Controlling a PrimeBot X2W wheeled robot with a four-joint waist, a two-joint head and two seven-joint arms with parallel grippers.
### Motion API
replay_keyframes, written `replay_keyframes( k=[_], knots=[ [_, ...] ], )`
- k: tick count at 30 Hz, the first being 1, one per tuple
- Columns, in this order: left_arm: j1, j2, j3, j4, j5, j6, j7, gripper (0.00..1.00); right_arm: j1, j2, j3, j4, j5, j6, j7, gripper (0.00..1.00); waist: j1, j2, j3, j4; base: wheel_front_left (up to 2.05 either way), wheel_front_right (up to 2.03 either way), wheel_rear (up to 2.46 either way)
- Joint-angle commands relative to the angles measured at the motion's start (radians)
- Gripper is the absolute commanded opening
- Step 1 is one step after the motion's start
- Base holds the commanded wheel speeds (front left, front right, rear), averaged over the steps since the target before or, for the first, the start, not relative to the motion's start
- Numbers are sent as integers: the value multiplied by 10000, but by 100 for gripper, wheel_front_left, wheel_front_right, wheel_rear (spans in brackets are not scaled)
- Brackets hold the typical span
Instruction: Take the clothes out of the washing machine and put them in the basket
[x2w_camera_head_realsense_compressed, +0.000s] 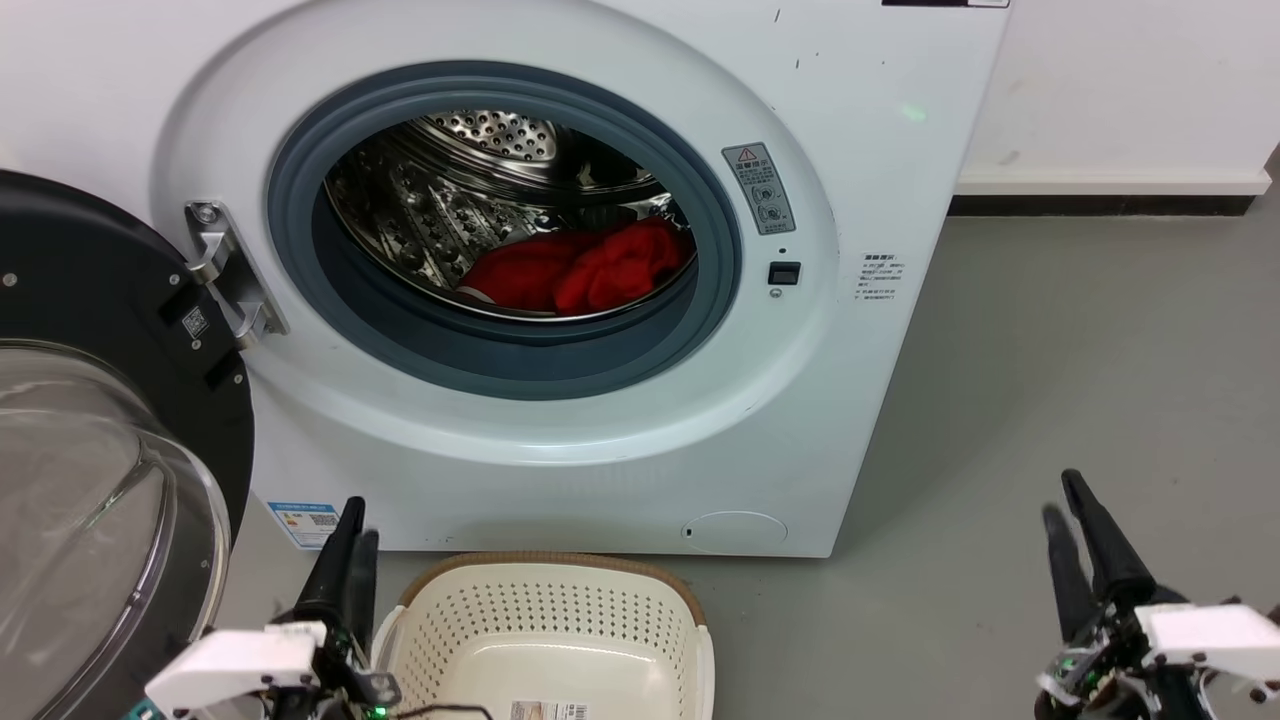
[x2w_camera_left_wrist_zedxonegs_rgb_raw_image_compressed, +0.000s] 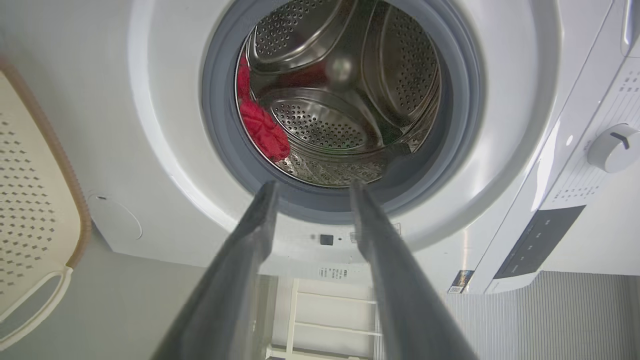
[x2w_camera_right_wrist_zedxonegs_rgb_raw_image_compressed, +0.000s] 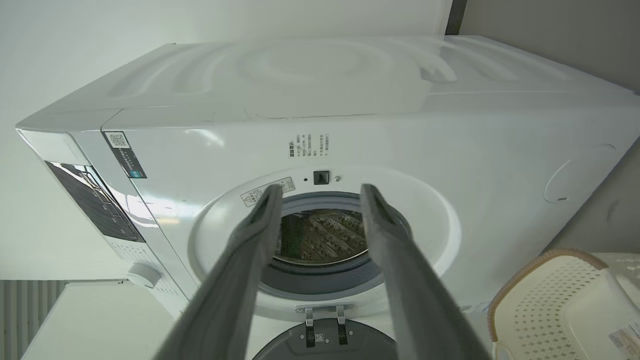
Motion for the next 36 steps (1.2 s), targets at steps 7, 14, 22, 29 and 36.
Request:
replay_keyframes(
  k=[7,14,22,29,36],
  knots=[
    [43,9,-12,-305,448,0,-364,100,38,2,22,-123,-479,2,-372,100,0,0,9,-5,0,0,0],
    [83,11,-30,-761,2029,196,-700,100,149,3,-72,-560,-2027,2,-708,100,0,0,27,-10,0,0,0],
    [289,13,-425,-1383,4377,908,-1135,100,308,5,91,-1386,-4534,2,-1145,100,0,0,51,-24,0,0,0],
    [394,15,-750,-1743,6230,1430,-1485,100,501,7,461,-1969,-6899,2,-1501,100,0,0,73,-9,0,0,0],
    [478,23,-1039,-1943,7501,1724,-1740,100,642,8,619,-2175,-8338,1,-1752,100,0,0,82,-8,0,0,0]
  ],
)
